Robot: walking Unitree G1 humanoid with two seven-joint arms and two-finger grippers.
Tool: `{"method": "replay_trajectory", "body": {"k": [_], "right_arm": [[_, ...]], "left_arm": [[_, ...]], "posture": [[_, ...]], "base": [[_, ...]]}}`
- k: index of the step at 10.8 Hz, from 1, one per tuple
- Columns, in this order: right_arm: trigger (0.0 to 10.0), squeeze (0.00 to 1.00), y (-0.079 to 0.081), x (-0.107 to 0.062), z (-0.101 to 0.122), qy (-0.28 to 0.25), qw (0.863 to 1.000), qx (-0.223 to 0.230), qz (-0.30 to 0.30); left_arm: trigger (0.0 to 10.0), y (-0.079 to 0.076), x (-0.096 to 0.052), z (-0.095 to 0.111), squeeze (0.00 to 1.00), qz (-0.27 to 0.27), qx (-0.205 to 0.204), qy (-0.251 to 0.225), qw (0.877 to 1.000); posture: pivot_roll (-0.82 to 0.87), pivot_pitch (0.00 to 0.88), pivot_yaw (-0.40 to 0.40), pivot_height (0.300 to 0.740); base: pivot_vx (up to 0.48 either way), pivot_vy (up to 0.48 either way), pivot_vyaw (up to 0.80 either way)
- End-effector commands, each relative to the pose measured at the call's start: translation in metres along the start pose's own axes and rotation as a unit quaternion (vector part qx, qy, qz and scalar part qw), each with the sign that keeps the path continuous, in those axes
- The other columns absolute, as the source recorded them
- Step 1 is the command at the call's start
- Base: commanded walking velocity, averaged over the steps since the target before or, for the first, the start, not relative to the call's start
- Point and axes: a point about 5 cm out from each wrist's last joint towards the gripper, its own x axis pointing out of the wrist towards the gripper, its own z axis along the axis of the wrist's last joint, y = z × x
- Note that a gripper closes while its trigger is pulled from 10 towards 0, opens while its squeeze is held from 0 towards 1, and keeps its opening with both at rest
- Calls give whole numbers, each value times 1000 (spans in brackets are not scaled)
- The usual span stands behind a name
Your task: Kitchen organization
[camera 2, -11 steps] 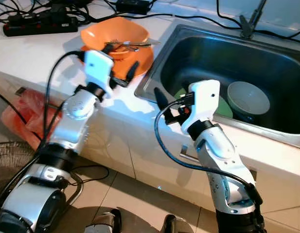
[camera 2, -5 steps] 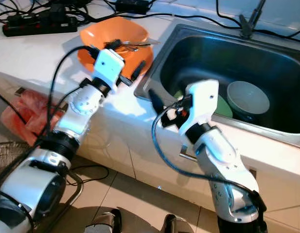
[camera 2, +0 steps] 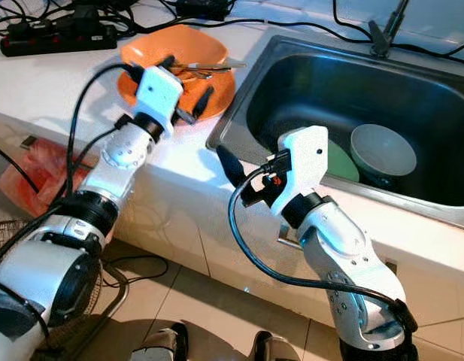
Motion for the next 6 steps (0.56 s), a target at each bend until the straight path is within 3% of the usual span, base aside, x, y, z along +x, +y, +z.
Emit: {"method": "replay_trajectory", "body": {"k": [1,3,5,6], "right_arm": [[10000,0,-5,3,2,-7,1000,-10,-19],[10000,0,-10,8,4,-12,999,-10,-28],[10000,0,-13,13,5,-22,999,-10,-31],[10000,0,-14,15,6,-29,999,-13,-32]], "left_arm": [[10000,0,1,7,0,9,-16,-24,1000],[10000,5,-8,10,0,33,-31,-54,998],[10000,18,-24,12,0,90,-35,-73,993],[10000,28,-43,15,0,138,-30,-81,987]], "posture": [[-79,198,4,740],[-59,181,-3,740],[-44,165,-6,740],[-34,155,-9,740]], "base": [[0,0,-481],[0,0,-800],[0,0,0],[0,0,0]]}}
